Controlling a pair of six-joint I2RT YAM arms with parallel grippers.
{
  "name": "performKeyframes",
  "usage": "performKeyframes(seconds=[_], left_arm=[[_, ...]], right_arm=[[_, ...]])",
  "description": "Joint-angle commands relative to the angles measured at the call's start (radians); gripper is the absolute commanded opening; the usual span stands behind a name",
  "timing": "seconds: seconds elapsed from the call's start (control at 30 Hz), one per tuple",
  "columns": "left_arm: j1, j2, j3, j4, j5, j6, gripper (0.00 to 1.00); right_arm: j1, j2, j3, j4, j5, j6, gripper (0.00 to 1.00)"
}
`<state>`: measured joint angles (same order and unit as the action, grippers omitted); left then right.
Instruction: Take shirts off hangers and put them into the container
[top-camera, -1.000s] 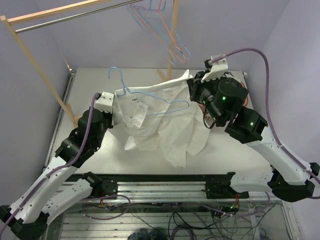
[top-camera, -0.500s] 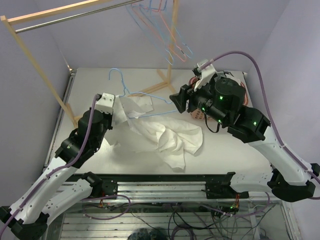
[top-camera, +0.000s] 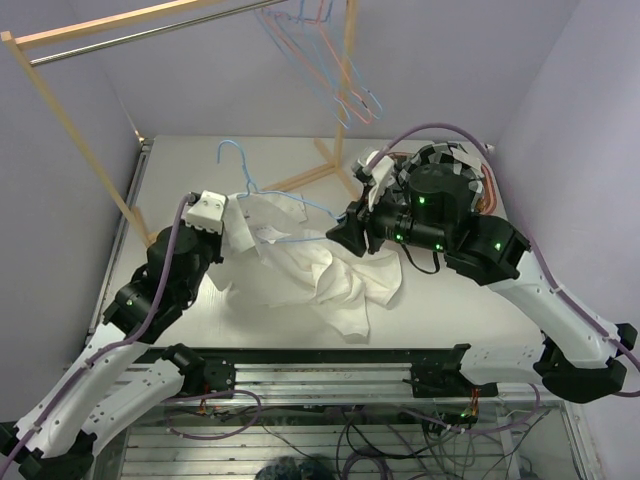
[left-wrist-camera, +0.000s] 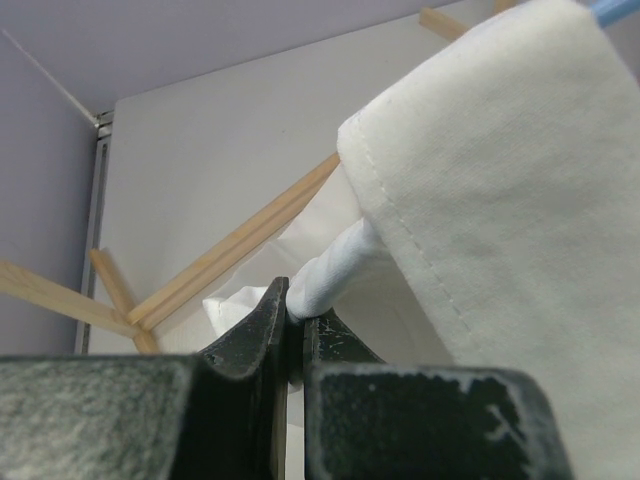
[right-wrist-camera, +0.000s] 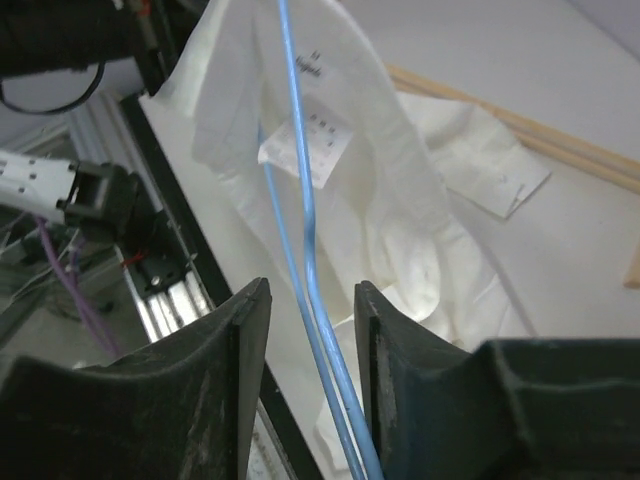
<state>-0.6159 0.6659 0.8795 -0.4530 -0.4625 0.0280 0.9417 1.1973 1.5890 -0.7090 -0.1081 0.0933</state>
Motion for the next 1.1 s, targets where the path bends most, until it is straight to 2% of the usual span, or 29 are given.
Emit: performKeyframes(seconds=[0.0, 0.03, 0.07, 0.1, 0.2, 0.27, 0.4, 0.47, 0.57, 0.8, 0.9, 1.07], left_arm=[[0.007, 0.003, 0.0, 0.046, 0.01, -0.002, 0.07], [0.007, 0.004, 0.001, 0.045, 0.005, -0.005, 0.07], [0.007, 0.008, 0.001, 0.043, -0.001, -0.008, 0.07], [0.007, 0.01, 0.002, 0.043, -0.011, -0.013, 0.07], [0.007, 0.023, 0.003, 0.042, -0.026, -0.027, 0.1], [0.008, 0.04, 0.005, 0.039, -0.029, -0.033, 0.25], [0.009, 0.076, 0.02, 0.029, -0.032, -0.06, 0.73], [0.009, 0.096, 0.029, 0.019, -0.036, -0.068, 0.82], [0.01, 0.124, 0.045, -0.002, -0.064, -0.088, 0.85], [0.015, 0.147, 0.062, -0.025, -0.113, -0.107, 0.84], [0.018, 0.137, 0.059, -0.026, -0.12, -0.11, 0.83], [0.019, 0.13, 0.054, -0.02, -0.121, -0.109, 0.83]], right_arm=[[-0.004, -0.022, -0.049, 0.031, -0.12, 0.012, 0.31], [-0.004, -0.026, -0.057, 0.041, -0.122, 0.02, 0.23], [-0.004, -0.027, -0.061, 0.045, -0.117, 0.027, 0.1], [-0.004, -0.028, -0.061, 0.047, -0.108, 0.037, 0.02], [-0.004, -0.036, -0.061, 0.048, -0.057, 0.063, 0.0], [-0.004, -0.04, -0.056, 0.043, -0.011, 0.074, 0.0], [-0.004, -0.047, -0.033, 0.009, 0.07, 0.09, 0.0], [-0.004, -0.048, -0.019, -0.017, 0.104, 0.094, 0.0], [-0.004, -0.057, 0.001, -0.052, 0.151, 0.095, 0.0], [-0.004, -0.087, 0.054, -0.064, 0.223, 0.085, 0.0], [-0.004, -0.094, 0.063, 0.005, 0.263, 0.06, 0.0], [-0.004, -0.11, 0.026, 0.224, 0.311, -0.002, 0.0]])
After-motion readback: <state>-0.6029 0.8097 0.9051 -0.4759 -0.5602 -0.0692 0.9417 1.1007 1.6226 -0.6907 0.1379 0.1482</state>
